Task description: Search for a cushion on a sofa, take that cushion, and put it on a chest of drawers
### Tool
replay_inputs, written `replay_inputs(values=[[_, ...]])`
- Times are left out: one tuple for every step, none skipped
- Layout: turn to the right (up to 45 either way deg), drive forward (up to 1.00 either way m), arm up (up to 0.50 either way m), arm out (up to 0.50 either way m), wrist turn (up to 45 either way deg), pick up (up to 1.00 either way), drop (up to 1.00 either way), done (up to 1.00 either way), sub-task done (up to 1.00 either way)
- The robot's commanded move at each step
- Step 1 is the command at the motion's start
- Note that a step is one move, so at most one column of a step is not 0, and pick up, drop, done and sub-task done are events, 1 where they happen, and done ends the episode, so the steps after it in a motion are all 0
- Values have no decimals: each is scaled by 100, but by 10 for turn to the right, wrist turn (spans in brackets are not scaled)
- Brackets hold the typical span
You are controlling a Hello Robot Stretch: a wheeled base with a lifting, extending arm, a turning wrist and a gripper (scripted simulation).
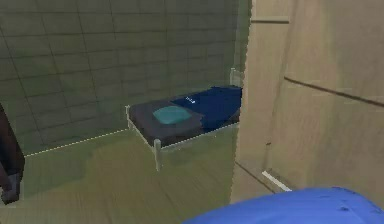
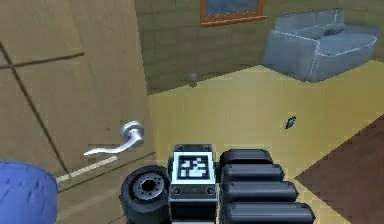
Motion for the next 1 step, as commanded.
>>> replay_inputs(values=[[-270,0,0,0,0,0,0,0,0]])
